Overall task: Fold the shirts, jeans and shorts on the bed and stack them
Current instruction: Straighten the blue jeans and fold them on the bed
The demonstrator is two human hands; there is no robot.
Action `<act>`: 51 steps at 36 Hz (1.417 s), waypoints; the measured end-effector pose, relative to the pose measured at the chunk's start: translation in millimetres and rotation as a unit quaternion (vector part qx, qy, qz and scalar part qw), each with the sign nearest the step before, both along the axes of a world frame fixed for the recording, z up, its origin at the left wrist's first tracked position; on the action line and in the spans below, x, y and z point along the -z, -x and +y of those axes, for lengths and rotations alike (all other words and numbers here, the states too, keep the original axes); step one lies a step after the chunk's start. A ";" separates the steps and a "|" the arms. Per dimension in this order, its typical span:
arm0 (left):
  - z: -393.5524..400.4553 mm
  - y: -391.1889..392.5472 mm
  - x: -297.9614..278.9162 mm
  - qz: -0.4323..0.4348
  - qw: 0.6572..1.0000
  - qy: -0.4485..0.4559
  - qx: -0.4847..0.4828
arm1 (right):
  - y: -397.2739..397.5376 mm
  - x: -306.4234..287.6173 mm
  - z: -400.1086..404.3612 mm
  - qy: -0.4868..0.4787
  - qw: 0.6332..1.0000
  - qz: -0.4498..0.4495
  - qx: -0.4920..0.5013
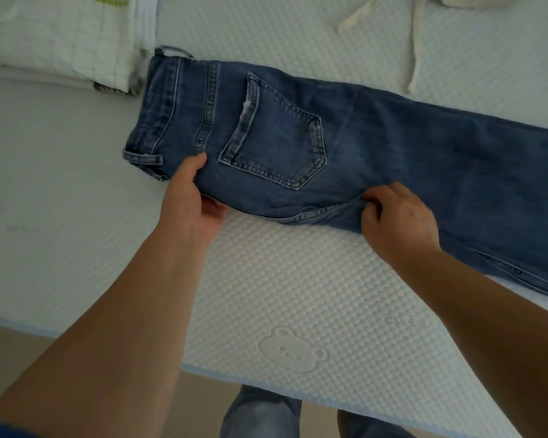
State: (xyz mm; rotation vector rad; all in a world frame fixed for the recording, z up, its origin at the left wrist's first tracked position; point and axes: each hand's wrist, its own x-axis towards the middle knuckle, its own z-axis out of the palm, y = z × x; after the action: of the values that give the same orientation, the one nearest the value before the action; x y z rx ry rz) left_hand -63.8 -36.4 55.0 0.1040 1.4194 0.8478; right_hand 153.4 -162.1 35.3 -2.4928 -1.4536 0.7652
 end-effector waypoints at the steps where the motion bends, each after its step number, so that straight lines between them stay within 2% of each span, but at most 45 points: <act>1: -0.2 -1.6 -1.6 0.010 1.000 -0.021 0.000 | 1.3 -1.5 -1.5 0.000 1.000 0.002 -0.004; 4: -3.3 -9.1 -13.8 0.140 0.980 -0.128 0.062 | 6.6 -4.3 -6.7 0.008 1.000 0.003 -0.019; 7: -15.7 -28.7 -33.4 0.280 0.915 -0.228 0.179 | 12.5 -6.1 -14.3 0.018 0.999 -0.001 -0.041; 9: -27.2 -46.6 -43.6 0.346 0.849 -0.311 0.251 | 14.4 -6.7 -18.3 0.022 0.999 0.004 -0.042; 12: -51.2 -79.4 -45.1 0.359 0.727 -0.454 0.370 | 14.3 -4.6 -21.0 0.022 0.999 0.009 -0.044; 15: -78.9 -108.7 -24.4 0.382 0.631 -0.443 0.510 | 12.9 -2.8 -25.8 0.050 0.990 -0.021 -0.133; 17: -96.4 -120.0 -3.3 0.393 0.587 -0.396 0.586 | 10.5 -5.3 -33.4 0.040 0.989 -0.010 -0.143; 20: -106.9 -124.3 18.3 0.387 0.584 -0.374 0.607 | 1.8 -6.8 -54.9 0.003 0.990 0.017 -0.140; 23: -107.1 -121.8 26.6 0.397 0.563 -0.388 0.612 | -11.0 -9.4 -83.6 -0.065 0.989 0.048 -0.125; 27: -111.7 -122.8 24.2 0.412 0.514 -0.395 0.640 | -28.6 -15.5 -119.7 -0.174 0.984 0.031 -0.030; 28: -113.7 -124.7 21.3 0.417 0.511 -0.397 0.638 | -33.8 -16.3 -127.7 -0.175 0.984 0.031 0.002; 30: -116.4 -131.0 12.5 0.428 0.531 -0.397 0.613 | -44.5 -20.0 -140.5 -0.127 0.983 0.075 0.106; 32: -117.3 -140.4 4.2 0.443 0.540 -0.418 0.580 | -58.3 -21.8 -151.1 -0.043 0.953 0.167 0.250; 34: -117.0 -150.8 -0.5 0.463 0.523 -0.457 0.550 | -74.2 -18.0 -160.3 0.027 0.895 0.239 0.376; 37: -121.4 -171.6 -0.6 0.449 0.502 -0.501 0.544 | -98.1 -10.7 -170.4 0.013 0.795 0.332 0.507; 38: -125.5 -179.3 1.4 0.436 0.493 -0.504 0.559 | -104.4 -9.5 -172.3 0.001 0.765 0.361 0.533; 40: -137.1 -191.7 7.7 0.419 0.461 -0.482 0.616 | -115.1 -7.3 -177.3 0.003 0.742 0.394 0.542; 42: -150.1 -194.8 15.5 0.424 0.408 -0.452 0.670 | -125.1 -6.9 -182.5 0.012 0.731 0.404 0.549; 45: -161.9 -187.0 25.9 0.445 0.332 -0.440 0.706 | -140.1 -9.2 -193.3 0.005 0.688 0.431 0.584; 49: -159.4 -186.1 27.2 0.443 0.280 -0.423 0.739 | -164.9 -16.6 -209.2 -0.062 0.612 0.444 0.652; 51: -155.8 -184.3 25.0 0.433 0.265 -0.427 0.749 | -181.5 -20.3 -214.8 -0.105 0.575 0.428 0.689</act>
State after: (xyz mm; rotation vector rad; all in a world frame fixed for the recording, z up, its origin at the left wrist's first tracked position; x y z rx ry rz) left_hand 120.5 -192.2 30.0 2.6634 0.7517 -0.4459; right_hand 334.9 -377.0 55.6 -1.6696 0.7243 0.9575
